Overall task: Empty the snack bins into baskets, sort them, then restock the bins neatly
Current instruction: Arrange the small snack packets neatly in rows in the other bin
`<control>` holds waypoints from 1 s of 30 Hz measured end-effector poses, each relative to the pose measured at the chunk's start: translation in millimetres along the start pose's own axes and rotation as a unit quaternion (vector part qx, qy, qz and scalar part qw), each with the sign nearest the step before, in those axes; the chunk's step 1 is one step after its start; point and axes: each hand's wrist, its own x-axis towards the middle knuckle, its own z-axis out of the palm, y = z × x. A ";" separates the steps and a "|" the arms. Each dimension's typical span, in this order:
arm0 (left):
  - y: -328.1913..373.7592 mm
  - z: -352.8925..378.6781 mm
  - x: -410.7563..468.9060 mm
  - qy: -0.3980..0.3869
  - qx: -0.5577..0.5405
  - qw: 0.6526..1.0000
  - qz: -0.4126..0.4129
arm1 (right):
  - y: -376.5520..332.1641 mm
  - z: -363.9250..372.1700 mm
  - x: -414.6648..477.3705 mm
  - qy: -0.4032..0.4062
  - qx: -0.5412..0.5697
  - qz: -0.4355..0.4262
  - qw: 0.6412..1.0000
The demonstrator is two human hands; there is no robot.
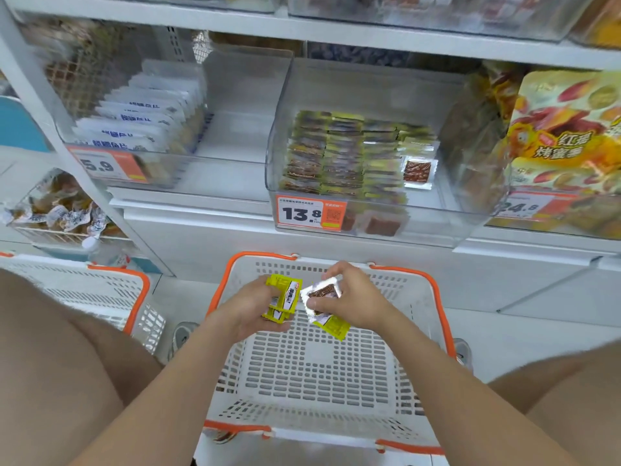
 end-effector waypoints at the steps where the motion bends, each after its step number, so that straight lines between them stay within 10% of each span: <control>1: 2.1 1.9 -2.9 -0.014 -0.004 1.000 0.006 | 1.4 1.1 -0.4 -0.001 0.013 -0.002 1.000; 6: 11.1 12.8 -11.0 -0.066 -0.048 0.996 0.036 | 6.0 7.1 7.6 0.138 -0.147 -0.042 0.979; 10: 14.5 16.8 -7.6 -0.057 -0.050 0.996 0.046 | 10.8 18.2 7.7 0.256 -0.468 -0.285 0.796; 13: 16.5 19.1 -6.7 -0.082 -0.046 0.994 0.050 | 16.7 33.9 12.2 0.236 -0.490 -0.394 0.741; 22: 8.6 12.1 4.6 -0.064 -0.077 0.991 0.086 | 17.6 37.7 5.3 0.175 -0.472 -0.410 0.761; 30: 8.3 11.7 14.2 0.029 -0.119 0.984 0.128 | 4.3 26.3 -0.7 0.119 -0.129 -0.045 0.983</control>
